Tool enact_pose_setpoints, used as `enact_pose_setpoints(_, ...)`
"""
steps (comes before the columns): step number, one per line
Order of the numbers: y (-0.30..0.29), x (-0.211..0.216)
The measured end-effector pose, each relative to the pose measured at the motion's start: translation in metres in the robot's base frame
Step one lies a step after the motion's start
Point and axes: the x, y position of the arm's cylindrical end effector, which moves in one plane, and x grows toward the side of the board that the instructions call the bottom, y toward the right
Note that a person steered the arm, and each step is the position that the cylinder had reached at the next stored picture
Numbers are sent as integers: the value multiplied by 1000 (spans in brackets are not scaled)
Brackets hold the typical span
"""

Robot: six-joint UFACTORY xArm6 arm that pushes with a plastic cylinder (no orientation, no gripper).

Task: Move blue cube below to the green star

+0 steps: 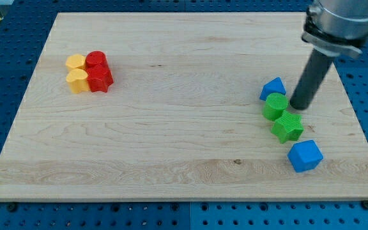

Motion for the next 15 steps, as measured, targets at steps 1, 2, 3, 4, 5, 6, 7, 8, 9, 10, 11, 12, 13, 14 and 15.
enact_pose_setpoints(1,6,33)
enact_pose_setpoints(2,6,46)
enact_pose_setpoints(3,-9,46)
enact_pose_setpoints(4,-34,46)
enact_pose_setpoints(5,-33,50)
enact_pose_setpoints(6,-9,65)
enact_pose_setpoints(7,10,71)
enact_pose_setpoints(8,13,73)
enact_pose_setpoints(9,14,93)
enact_pose_setpoints(10,16,111)
enact_pose_setpoints(11,20,132)
enact_pose_setpoints(12,18,141)
enact_pose_setpoints(13,18,141)
enact_pose_setpoints(14,13,141)
enact_pose_setpoints(15,9,138)
